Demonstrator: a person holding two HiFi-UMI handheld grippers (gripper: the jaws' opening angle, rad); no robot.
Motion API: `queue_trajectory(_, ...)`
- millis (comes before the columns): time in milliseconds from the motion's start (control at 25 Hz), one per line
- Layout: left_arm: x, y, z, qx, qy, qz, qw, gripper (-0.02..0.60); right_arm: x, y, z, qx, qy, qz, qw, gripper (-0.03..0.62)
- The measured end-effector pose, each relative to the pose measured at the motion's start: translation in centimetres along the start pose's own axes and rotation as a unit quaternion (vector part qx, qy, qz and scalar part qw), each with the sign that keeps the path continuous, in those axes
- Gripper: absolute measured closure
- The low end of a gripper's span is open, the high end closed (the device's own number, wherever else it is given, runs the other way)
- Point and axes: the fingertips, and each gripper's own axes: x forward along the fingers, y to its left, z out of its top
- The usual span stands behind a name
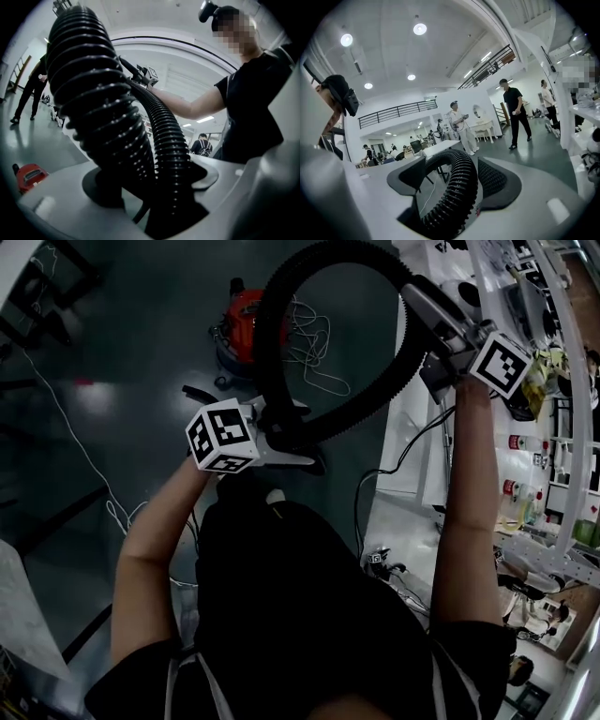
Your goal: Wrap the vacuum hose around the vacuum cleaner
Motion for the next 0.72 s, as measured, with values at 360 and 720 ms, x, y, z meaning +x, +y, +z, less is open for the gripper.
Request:
queue_trajectory(360,-2.6,2.1,1.1,-0.008,-0.001,0.014,0.9999,0.206,-1.9,-1.3,-0.7,-0.009,-0.043,-0.073,0.996,0.249)
queue_trajectory(720,-4.2,4.3,2.9,-0.034,-0.032,0.039,0.9981,0.206,-6.2,-0.3,-13.0,0.067,0.011,-0.079,0.995,0.256)
